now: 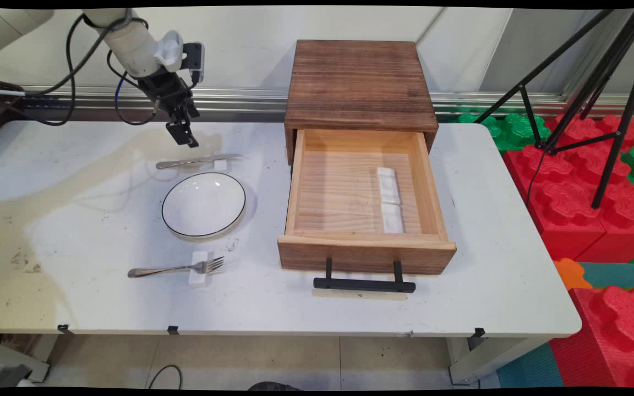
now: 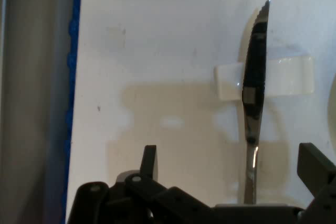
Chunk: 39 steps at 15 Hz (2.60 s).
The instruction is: Pick up the knife from the left of the white plate
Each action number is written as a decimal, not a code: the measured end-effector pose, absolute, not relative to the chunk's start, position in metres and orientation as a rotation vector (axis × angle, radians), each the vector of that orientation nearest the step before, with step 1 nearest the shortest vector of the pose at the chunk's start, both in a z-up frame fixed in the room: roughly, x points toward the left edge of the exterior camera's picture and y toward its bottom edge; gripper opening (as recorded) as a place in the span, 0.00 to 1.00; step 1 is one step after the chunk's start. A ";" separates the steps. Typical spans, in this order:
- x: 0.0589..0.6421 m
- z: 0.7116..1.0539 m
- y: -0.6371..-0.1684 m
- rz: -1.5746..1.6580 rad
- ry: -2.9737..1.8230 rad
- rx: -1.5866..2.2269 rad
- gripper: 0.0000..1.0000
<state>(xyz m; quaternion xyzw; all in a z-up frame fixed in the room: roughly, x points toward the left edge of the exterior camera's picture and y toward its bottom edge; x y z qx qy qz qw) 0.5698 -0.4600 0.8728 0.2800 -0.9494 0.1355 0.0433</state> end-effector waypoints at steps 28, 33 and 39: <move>0.587 0.801 -0.480 0.274 -2.863 0.867 1.00; 0.589 0.800 -0.477 0.267 -2.860 0.872 1.00; 0.591 0.802 -0.473 0.267 -2.860 0.863 0.00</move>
